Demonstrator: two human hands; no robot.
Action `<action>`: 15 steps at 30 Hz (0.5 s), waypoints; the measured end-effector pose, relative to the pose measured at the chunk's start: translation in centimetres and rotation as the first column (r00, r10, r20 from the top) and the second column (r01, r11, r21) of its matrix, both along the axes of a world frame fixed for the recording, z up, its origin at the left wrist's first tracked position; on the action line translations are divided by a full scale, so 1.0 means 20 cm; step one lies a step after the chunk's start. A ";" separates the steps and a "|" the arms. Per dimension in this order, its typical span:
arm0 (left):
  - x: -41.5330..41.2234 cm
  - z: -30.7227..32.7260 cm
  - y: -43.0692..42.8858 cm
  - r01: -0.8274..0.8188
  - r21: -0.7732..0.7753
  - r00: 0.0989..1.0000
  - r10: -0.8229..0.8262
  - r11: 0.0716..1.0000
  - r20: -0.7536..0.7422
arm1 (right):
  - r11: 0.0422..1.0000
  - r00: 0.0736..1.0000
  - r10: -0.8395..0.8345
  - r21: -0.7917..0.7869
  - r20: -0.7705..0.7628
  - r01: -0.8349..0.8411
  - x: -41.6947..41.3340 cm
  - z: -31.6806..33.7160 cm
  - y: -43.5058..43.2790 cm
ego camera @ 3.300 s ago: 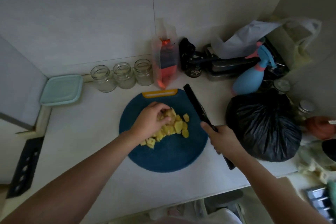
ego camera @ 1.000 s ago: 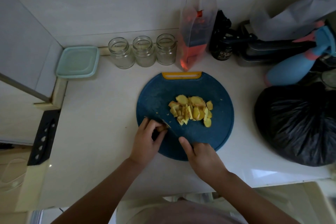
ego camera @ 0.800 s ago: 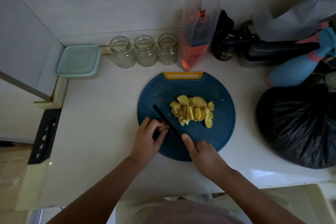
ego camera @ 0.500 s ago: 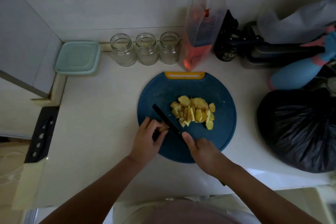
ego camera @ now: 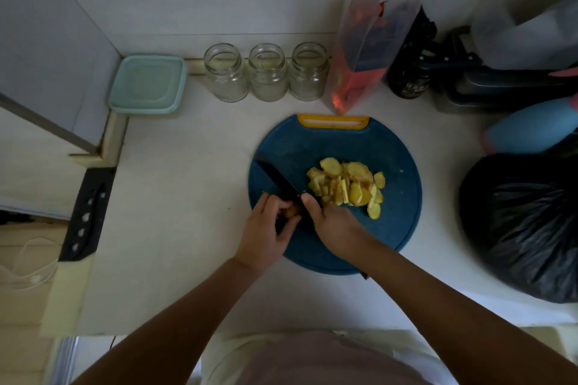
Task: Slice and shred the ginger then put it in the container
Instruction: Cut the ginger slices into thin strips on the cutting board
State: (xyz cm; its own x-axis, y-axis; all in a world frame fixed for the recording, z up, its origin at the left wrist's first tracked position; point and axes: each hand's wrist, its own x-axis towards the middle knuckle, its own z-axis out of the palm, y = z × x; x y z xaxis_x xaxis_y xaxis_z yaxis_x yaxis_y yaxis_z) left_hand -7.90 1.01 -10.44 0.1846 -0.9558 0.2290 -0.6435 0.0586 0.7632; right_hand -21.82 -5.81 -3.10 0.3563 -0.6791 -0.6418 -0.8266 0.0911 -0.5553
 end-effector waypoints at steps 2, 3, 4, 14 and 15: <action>0.00 0.00 0.00 0.005 0.003 1.000 -0.005 1.000 -0.004 | 0.994 0.993 -0.089 0.064 0.081 0.084 -0.01 -0.02 0.00; 0.00 0.00 0.00 0.008 0.004 1.000 -0.008 1.000 -0.006 | 0.985 0.980 -0.153 0.102 0.127 0.141 -0.03 -0.02 0.00; 0.00 0.00 0.00 0.008 0.000 1.000 -0.008 1.000 -0.006 | 0.971 0.964 -0.219 0.134 0.152 0.200 -0.05 -0.04 0.01; 0.00 -0.01 0.00 -0.004 -0.033 1.000 0.004 0.999 0.015 | 0.932 0.926 -0.337 0.203 0.171 0.301 -0.17 -0.01 0.07; 0.00 -0.01 0.00 0.003 -0.038 1.000 -0.002 0.999 0.016 | 0.934 0.930 -0.327 0.204 0.167 0.292 -0.17 -0.01 0.08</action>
State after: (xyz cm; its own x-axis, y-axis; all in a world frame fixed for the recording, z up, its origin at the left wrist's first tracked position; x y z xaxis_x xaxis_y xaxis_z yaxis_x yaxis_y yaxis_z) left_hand -7.94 1.06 -10.60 0.1782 -0.9469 0.2677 -0.6558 0.0886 0.7497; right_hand -25.16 -4.28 -3.25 0.2757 -0.6606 -0.6983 -0.6187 0.4340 -0.6549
